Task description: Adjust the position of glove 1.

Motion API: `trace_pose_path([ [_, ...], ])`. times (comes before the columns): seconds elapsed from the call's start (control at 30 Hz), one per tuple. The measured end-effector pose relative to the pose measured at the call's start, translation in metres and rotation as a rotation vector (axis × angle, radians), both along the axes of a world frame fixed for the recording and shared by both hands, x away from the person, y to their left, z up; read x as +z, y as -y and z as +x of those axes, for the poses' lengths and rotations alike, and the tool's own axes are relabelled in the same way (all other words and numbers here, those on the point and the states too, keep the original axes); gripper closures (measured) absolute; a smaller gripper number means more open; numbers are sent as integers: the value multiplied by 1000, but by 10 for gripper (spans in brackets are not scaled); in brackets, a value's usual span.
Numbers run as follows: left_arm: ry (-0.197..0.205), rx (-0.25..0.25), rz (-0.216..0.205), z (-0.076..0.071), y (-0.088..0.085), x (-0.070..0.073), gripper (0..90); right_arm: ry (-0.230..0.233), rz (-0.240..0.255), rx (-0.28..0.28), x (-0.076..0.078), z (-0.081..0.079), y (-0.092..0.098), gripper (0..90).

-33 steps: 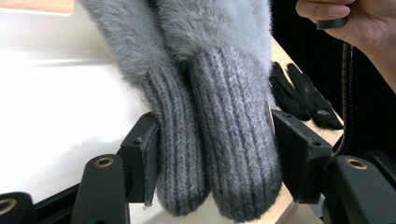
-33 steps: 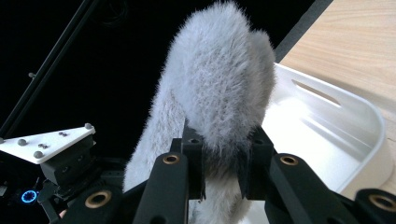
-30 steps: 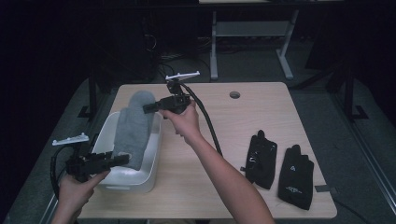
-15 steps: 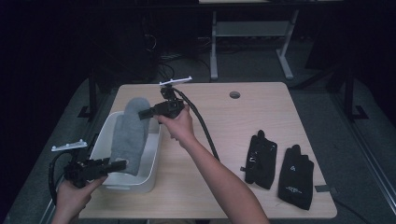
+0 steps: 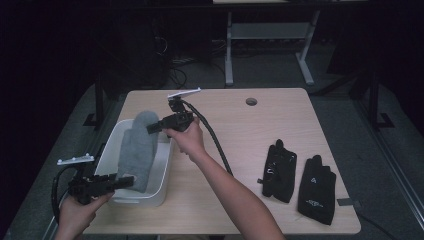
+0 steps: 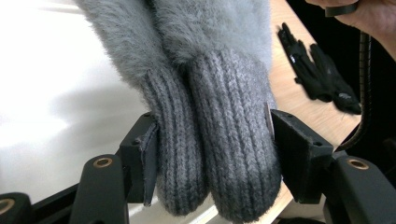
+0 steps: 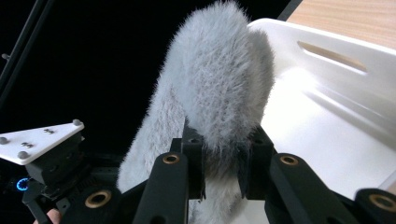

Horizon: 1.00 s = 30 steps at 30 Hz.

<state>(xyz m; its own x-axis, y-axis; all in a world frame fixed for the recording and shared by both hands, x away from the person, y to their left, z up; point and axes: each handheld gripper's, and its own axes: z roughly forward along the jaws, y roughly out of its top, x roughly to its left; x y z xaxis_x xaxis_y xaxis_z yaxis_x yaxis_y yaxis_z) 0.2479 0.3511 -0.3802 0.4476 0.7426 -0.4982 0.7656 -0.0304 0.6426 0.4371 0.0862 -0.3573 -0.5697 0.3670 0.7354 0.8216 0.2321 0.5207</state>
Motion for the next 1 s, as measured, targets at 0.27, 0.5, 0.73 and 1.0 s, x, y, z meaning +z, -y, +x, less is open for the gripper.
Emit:
trace_pose_path([
  [0.27, -27, -2, 14, 1, -3, -7, 373, -20, -16, 5, -13, 0, -4, 751],
  [0.5, -51, -1, 36, 1, -3, -13, 367, -29, -29, 12, -23, 1, -5, 751],
  [0.73, -68, -2, 60, 2, -3, -13, 350, -41, -38, 15, -30, 2, -7, 752],
  [1.0, -58, 27, 107, -6, -5, -13, 295, -37, -57, 56, -36, 1, -12, 756],
])
